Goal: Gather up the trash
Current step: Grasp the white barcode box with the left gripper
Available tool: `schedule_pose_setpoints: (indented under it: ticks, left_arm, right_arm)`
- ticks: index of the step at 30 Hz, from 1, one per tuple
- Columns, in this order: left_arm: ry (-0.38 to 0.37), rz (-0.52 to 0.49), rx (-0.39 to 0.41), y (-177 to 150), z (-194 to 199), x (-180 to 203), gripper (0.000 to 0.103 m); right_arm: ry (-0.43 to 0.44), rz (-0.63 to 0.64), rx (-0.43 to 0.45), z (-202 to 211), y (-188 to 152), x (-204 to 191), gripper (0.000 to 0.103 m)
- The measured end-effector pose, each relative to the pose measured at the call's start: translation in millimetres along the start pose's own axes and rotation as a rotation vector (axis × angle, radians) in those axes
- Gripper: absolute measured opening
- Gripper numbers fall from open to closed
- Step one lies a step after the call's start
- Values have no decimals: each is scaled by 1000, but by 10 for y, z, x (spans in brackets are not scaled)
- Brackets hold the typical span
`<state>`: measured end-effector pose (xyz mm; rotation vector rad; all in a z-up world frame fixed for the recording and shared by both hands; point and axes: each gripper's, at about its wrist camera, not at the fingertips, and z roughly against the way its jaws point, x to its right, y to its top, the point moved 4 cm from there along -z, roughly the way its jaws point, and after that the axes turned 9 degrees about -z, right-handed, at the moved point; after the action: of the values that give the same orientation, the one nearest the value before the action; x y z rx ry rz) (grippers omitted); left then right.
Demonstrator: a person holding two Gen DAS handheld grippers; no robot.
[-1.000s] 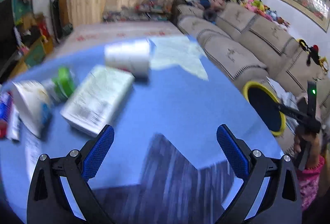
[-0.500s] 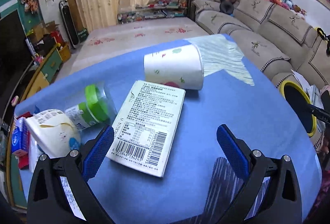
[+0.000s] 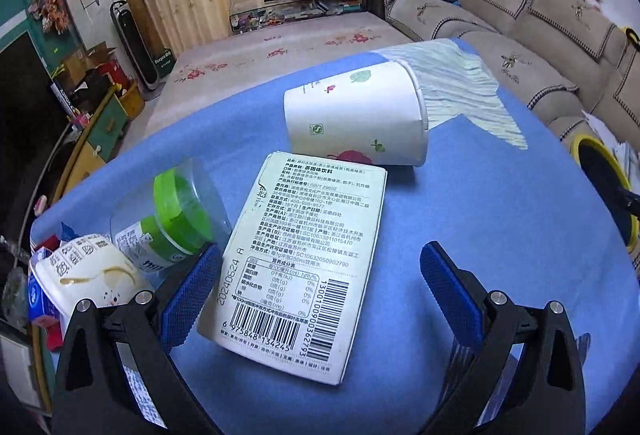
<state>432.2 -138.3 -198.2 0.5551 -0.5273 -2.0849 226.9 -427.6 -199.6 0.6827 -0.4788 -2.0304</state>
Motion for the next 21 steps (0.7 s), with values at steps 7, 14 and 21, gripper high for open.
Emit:
schedule_pose_setpoints:
  ticks: [7,14,21]
  left_arm:
    - [-8,4,-26,-26,-135,-24,98]
    - [-26,32,-35,-36,-202,-56,77]
    - [-56,26,7,-159,145,182,73]
  right_arm:
    - [-5,-10,-4,-12,-9,66,53]
    - [6,-7,-14,-26,-41,47,53]
    - [21,-13,5,137,-92,100,53]
